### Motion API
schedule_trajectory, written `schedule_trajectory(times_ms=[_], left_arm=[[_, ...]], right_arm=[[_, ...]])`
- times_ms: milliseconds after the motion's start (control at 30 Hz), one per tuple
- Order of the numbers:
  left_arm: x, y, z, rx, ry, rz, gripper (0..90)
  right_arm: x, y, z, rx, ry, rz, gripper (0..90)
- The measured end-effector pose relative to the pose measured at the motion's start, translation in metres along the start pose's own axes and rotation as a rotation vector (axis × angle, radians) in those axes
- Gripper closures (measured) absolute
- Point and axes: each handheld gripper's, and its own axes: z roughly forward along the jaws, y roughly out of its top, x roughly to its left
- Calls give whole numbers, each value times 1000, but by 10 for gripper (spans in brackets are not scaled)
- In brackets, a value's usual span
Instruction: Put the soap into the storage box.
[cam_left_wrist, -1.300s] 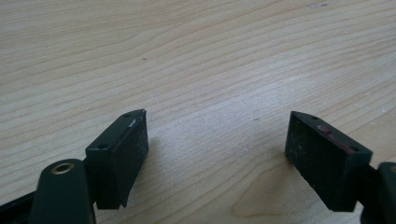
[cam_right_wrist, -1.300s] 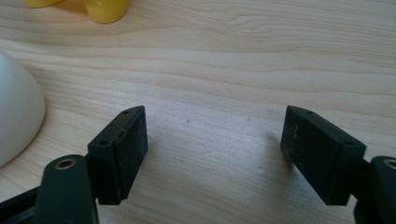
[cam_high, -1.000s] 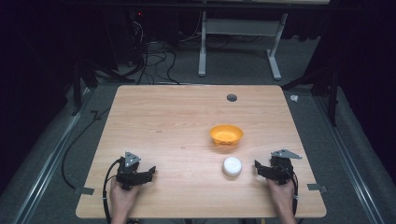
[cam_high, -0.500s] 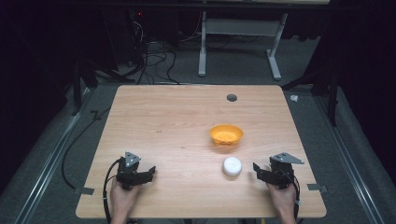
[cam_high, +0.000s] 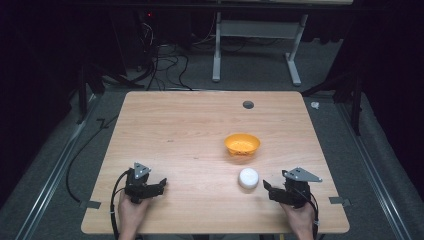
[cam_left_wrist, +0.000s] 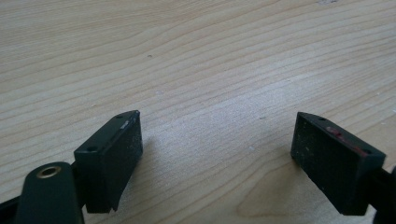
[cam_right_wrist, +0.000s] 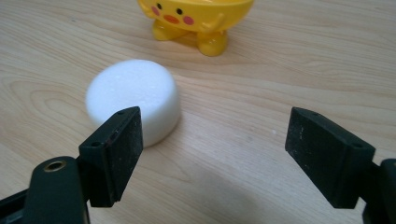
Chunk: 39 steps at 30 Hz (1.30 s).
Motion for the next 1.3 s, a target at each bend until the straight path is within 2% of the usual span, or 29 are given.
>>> schedule_trajectory(times_ms=[67, 133, 300, 600, 1300], left_arm=[[0, 0, 0, 0, 0, 0, 171], [0, 0, 0, 0, 0, 0, 171], [0, 0, 0, 0, 0, -2, 172], [0, 0, 0, 0, 0, -3, 172], [0, 0, 0, 0, 0, -3, 172]], right_arm=[[2, 0, 0, -6, 7, 3, 197], [7, 1, 1, -12, 33, -11, 188], [14, 6, 8, 1, 66, -15, 164], [26, 13, 22, 16, 102, -50, 147], [42, 21, 50, 68, 113, -102, 133]])
